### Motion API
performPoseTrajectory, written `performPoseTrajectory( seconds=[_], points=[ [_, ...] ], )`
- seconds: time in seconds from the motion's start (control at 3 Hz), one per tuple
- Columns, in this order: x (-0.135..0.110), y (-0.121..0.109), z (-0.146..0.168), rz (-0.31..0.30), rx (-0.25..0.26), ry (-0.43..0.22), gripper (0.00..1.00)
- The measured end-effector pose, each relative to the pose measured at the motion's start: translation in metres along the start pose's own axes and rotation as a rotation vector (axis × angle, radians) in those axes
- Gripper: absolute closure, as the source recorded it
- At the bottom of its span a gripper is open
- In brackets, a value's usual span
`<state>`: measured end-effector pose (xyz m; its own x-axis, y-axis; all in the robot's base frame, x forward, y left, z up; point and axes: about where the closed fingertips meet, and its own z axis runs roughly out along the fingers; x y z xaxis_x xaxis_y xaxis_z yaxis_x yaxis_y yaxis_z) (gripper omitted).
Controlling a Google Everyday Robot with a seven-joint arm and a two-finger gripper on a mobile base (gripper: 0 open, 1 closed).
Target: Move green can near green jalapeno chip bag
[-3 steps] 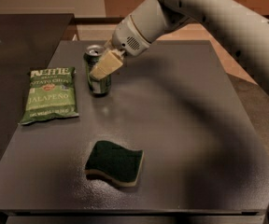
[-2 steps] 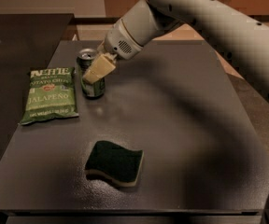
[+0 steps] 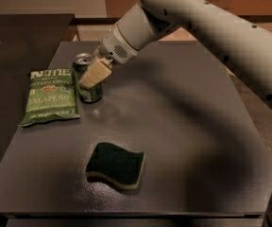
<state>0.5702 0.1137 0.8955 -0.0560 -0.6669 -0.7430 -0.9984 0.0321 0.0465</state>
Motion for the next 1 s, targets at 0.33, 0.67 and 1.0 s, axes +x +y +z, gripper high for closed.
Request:
performPoseTrajectory(
  seconds=[0.33,0.67,1.0],
  points=[
    [-0.0006,0.0009,0.0018,-0.002,-0.004,0.001,0.15],
    [-0.0012,0.0018,0.0037,-0.003,-0.007,0.002,0.0],
    [-0.0012,0.0018,0.0037,-0.003,-0.007,0.002,0.0]
  ],
)
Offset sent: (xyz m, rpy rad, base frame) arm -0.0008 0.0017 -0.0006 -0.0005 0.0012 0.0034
